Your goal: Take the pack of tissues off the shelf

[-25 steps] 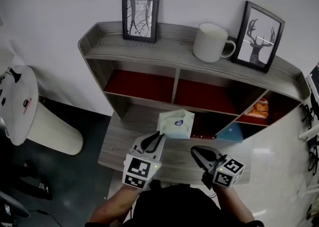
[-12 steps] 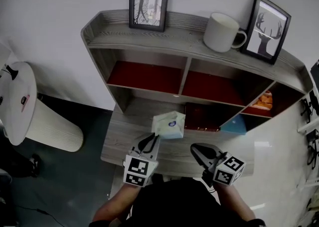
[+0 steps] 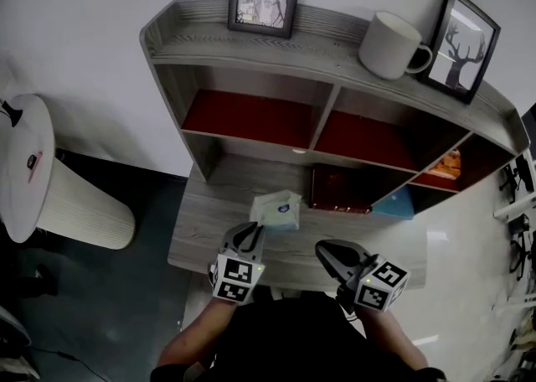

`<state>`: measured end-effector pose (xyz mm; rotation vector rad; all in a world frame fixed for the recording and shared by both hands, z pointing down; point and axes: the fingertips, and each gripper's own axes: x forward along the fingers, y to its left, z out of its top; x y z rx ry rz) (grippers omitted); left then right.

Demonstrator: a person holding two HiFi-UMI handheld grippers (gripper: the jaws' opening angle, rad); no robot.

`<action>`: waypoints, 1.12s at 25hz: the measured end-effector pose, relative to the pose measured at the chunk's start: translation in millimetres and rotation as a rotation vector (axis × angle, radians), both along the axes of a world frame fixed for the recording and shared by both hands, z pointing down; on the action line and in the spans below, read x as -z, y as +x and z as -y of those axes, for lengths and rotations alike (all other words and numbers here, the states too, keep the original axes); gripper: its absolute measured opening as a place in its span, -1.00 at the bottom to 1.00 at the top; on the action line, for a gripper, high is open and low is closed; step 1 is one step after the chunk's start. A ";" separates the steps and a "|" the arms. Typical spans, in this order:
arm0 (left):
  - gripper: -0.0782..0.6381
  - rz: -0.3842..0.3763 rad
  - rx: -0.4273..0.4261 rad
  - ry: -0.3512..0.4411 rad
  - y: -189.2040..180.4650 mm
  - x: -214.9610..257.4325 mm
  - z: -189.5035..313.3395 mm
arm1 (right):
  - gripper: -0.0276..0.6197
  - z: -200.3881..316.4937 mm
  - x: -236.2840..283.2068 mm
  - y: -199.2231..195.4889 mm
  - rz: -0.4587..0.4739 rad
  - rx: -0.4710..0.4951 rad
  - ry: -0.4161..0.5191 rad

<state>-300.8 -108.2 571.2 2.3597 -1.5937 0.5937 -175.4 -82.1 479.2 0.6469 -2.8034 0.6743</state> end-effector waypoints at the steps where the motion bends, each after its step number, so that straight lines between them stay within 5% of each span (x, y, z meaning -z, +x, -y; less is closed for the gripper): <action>1: -0.64 0.002 -0.005 -0.010 -0.6 -7.8 0.7 | -0.86 -1.0 -1.2 -0.9 -0.006 0.001 -0.004; 15: -0.64 0.002 -0.001 -0.158 -14.4 -88.7 16.1 | -0.86 2.7 -3.7 -12.2 -0.077 -0.010 -0.030; 28: -0.33 -0.048 0.030 -0.096 -23.1 -80.9 29.3 | -0.86 2.3 -5.5 -4.1 -0.114 -0.052 -0.036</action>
